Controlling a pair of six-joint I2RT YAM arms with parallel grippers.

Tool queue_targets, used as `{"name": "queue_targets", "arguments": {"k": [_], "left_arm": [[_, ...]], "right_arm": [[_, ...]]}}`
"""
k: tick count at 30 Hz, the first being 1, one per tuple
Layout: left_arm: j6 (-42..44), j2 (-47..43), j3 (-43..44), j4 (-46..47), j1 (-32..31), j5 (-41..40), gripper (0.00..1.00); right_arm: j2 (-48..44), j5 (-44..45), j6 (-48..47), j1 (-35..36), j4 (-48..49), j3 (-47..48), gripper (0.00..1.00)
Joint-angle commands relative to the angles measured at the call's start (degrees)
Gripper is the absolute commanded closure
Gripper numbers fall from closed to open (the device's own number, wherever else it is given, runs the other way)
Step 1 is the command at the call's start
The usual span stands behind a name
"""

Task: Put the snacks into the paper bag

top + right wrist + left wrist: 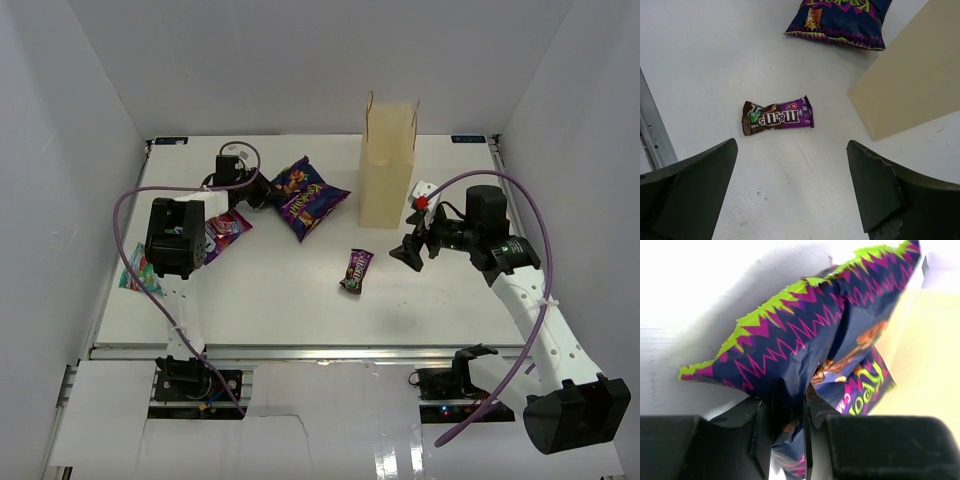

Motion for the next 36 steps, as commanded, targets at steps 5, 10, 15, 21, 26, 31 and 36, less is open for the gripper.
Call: {"name": "queue_targets", "arguments": {"k": [5,10,15,21,26,31,36], "left_arm": [[10.0,-20.7,-4.8,9.5,-0.3,5.3,1.00],[12.4,-30.5,-7.5,11.6,-0.4,3.4,1.00],[9.8,-35.3,-8.4,16.0,-0.4,4.8,1.00],[5.1,-37.2,-6.1,19.4,-0.4,6.1,1.00],[1.9,-37.7,-0.1,20.5,-0.7,5.8,1.00],[0.9,-37.1,7.6,20.4,-1.8,4.5,1.00],[-0.3,-33.9,18.1,20.4,-4.6,2.3,1.00]], "right_arm": [[-0.8,-1.5,0.0,-1.0,-0.7,0.3,0.04],[-0.9,-1.3,0.7,-2.6,-0.7,1.2,0.04],[-0.8,-1.3,1.2,-3.3,-0.7,1.5,0.04],[-1.4,-0.7,1.6,-4.8,-0.5,1.8,0.04],[-2.2,-0.4,2.1,-5.7,-0.6,1.3,0.04],[-2.9,0.0,2.2,-6.3,-0.7,0.7,0.04],[-3.3,0.4,2.6,-6.8,-0.6,0.1,0.04]]}}
